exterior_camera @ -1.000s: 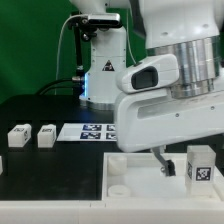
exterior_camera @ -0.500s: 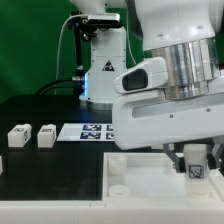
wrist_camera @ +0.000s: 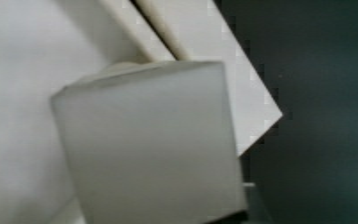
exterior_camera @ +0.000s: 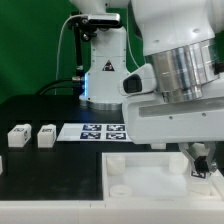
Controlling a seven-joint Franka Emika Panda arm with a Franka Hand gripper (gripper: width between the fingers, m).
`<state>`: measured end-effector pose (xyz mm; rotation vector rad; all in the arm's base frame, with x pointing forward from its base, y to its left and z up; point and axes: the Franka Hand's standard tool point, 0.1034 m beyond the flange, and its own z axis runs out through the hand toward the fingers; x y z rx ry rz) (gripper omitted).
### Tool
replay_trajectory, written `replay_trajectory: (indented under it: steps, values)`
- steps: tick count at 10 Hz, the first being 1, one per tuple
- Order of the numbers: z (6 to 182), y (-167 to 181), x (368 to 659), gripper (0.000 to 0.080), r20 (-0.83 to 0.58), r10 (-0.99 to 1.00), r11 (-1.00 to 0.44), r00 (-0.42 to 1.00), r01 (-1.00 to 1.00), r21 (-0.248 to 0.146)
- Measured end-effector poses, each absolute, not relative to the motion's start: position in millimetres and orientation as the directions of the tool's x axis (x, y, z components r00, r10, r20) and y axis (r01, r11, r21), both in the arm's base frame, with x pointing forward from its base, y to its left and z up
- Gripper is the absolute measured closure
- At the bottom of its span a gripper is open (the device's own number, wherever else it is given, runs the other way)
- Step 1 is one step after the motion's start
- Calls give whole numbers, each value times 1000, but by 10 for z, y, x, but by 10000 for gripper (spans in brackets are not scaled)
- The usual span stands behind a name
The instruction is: Assemble one leg
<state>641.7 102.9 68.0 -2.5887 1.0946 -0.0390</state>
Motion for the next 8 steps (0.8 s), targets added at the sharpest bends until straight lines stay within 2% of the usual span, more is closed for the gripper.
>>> replay_trajectory:
  steps: [1,4,5,6,8]
  values:
    - [665,985,6419,797,-115,-727,-618,677,-719,-319]
    - [662,1016,6398,798,-85,-652,-700,754,-641,-314]
    - [681,1022,6384,692,-62,-569,-775,820,-559,-295]
    - [731,1024,6387,692,-10,-423,-871,906,-409,-272]
    - [790,1202,6365,331,71,-168,-970,983,-153,-187]
